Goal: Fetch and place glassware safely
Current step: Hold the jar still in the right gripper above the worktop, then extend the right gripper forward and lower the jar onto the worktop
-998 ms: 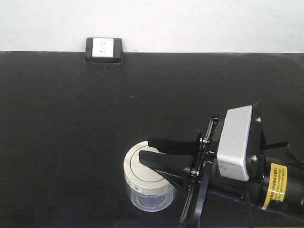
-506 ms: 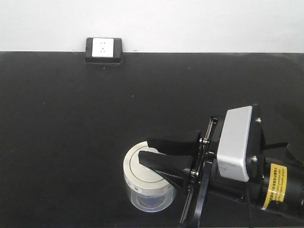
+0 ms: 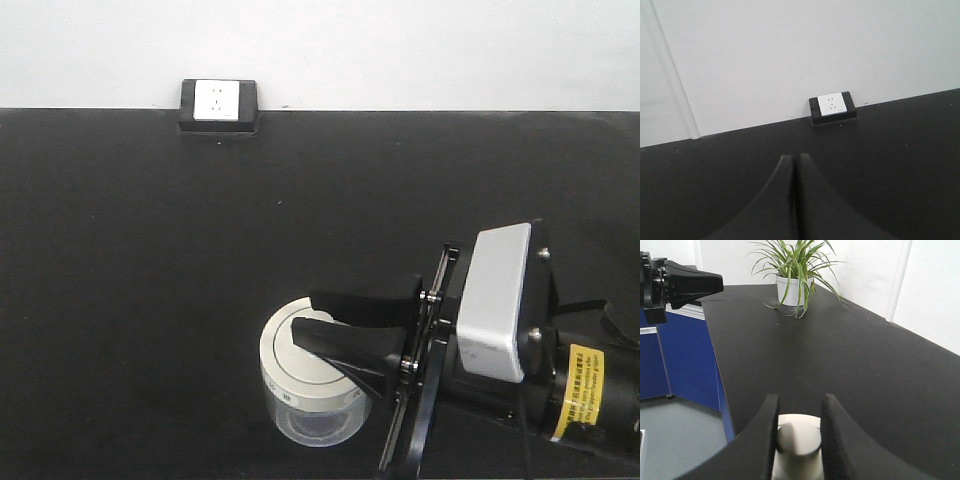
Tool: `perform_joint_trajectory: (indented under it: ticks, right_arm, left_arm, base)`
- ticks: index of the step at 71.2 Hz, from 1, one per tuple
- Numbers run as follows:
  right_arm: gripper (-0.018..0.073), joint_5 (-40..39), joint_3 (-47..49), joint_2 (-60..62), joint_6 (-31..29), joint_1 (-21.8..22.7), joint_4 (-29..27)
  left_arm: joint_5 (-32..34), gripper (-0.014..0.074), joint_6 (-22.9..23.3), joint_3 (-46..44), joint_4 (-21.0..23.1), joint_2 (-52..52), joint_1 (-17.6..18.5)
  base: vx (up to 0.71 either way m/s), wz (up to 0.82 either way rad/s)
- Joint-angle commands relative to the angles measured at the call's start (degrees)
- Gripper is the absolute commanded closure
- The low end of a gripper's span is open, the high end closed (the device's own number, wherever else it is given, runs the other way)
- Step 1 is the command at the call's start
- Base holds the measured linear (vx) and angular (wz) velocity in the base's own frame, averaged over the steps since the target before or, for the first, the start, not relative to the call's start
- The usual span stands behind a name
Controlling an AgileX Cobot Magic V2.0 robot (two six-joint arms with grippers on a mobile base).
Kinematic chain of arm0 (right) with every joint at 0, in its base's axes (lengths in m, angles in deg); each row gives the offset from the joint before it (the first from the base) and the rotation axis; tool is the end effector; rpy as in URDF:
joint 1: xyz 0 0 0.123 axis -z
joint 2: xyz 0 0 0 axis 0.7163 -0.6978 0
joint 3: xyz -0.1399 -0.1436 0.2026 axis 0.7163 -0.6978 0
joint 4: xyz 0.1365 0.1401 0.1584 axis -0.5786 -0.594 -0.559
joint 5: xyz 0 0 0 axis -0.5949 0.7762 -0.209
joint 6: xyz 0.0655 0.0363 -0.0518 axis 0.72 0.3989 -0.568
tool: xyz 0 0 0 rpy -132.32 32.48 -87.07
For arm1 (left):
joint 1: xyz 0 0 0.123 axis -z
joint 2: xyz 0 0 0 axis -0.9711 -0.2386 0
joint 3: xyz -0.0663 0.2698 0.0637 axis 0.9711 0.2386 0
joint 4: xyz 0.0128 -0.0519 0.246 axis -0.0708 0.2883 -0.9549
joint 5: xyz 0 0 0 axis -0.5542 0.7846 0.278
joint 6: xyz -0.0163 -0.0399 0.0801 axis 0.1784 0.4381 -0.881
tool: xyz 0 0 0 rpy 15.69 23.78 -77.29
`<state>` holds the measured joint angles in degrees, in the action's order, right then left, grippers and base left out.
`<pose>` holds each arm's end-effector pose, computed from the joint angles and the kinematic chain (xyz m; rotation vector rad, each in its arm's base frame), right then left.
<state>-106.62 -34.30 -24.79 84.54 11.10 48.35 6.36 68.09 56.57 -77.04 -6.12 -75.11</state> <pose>0.1506 0.1623 0.2955 -1.0056 1.4159 0.8154 0.0646 0.0011 0.2800 0.0908 1.5824 0.0989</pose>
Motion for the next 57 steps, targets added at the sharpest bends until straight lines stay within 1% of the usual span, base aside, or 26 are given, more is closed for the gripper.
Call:
perform_joint_trajectory:
  ticks: [1, 24, 30, 36, 46, 52, 57]
  right_arm:
    - [0.0563, -3.51, 1.74, 1.2, -0.29, 0.16, -2.7]
    - [0.0563, -3.91, 1.74, 1.2, -0.29, 0.16, -3.17]
    - [0.0563, -3.3, 1.74, 1.2, -0.86, 0.28, -4.53]
    - [0.0563, -1.56, 1.74, 1.2, -2.7, 0.85, -6.69]
    - [0.056, 0.21, 1.74, 1.2, -6.76, 3.78, -10.92]
    - [0.056, -0.71, 1.74, 1.2, -8.28, 6.1, -12.02]
    - [0.056, -1.9, 1.74, 0.4, -8.45, 9.0, -12.27]
  left_arm:
    - [4.15, 0.0603, 0.53, -1.56, 0.19, -0.48, 0.4]
    - [4.15, 0.0603, 0.53, -1.56, 0.19, -0.48, 0.4]
    - [4.15, 0.0603, 0.53, -1.56, 0.19, -0.48, 0.4]
    - [4.15, 0.0603, 0.53, -1.56, 0.19, -0.48, 0.4]
    - [4.15, 0.0603, 0.53, -1.56, 0.19, -0.48, 0.4]
    - [4.15, 0.0603, 0.53, -1.56, 0.19, -0.48, 0.4]
    - [4.15, 0.0603, 0.53, -1.56, 0.19, -0.48, 0.4]
  base:
    - [0.0, 0.0]
    - [0.0, 0.0]
    - [0.0, 0.0]
    - [0.0, 0.0]
    - [0.0, 0.0]
    - [0.0, 0.0]
    - [0.0, 0.0]
